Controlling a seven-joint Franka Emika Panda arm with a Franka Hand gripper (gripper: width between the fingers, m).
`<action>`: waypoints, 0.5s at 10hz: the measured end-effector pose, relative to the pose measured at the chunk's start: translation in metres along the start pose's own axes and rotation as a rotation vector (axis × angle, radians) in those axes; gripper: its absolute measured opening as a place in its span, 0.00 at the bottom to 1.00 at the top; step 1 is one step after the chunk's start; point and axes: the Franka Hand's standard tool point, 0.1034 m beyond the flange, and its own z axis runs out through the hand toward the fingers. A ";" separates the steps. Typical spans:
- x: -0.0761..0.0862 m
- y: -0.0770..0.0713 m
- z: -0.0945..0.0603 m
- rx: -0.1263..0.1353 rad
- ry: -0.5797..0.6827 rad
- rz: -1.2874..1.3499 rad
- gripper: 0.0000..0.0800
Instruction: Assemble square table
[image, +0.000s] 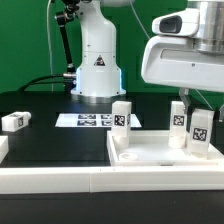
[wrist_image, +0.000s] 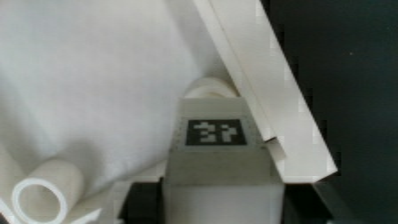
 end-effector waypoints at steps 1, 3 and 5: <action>0.001 0.000 0.000 0.002 0.001 0.101 0.36; 0.003 0.000 0.000 0.021 0.020 0.194 0.36; 0.003 0.000 0.000 0.025 0.021 0.307 0.36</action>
Offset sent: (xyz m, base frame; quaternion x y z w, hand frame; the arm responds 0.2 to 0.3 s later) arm -0.0060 -0.0087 -0.0029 -0.0116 0.0180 0.2067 0.9782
